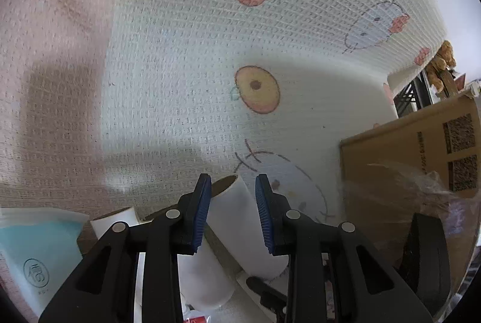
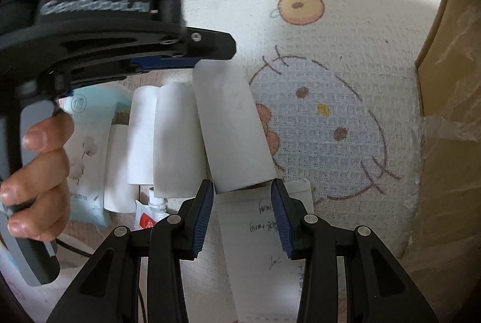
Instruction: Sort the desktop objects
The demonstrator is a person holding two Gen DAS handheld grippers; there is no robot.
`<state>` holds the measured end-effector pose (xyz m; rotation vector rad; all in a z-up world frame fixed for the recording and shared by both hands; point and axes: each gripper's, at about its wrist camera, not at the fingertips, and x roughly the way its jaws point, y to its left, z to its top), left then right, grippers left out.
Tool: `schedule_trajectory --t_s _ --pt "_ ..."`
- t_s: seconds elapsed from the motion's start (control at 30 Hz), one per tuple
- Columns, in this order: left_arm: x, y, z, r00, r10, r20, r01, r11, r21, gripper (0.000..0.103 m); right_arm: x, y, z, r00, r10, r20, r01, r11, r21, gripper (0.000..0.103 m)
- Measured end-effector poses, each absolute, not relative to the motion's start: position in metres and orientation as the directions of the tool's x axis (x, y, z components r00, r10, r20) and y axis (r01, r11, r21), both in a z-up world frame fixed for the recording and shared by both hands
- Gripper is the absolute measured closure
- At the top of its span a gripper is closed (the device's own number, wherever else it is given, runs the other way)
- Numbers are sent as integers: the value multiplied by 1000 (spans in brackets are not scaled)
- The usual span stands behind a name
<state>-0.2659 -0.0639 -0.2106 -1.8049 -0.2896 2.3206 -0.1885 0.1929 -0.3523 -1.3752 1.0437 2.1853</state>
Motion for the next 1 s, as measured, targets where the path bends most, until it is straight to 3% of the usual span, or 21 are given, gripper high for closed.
schedule_trajectory --t_s 0.27,0.43,0.6,0.77,1.0 --pt "-240 -44 -181 -244 193 -950 -122 -978 -167 70 -184 189 -352 -474 -67 -878 -617 -686 385 67" --pt "-213 -42 -176 -242 92 -966 -78 -994 -75 70 -179 188 -351 -492 -87 -866 -599 -688 410 67" --pt "-185 -55 -158 -315 119 -942 -32 -993 -115 71 -181 197 -343 -526 -97 -845 -575 -692 437 67" --pt "-150 -60 -150 -383 27 -923 17 -999 -36 70 -186 173 -327 -575 -89 -813 -498 -751 434 67" --pt "-101 -85 -152 -443 43 -896 137 -984 -115 70 -188 146 -316 -566 -129 -814 -380 -836 397 65"
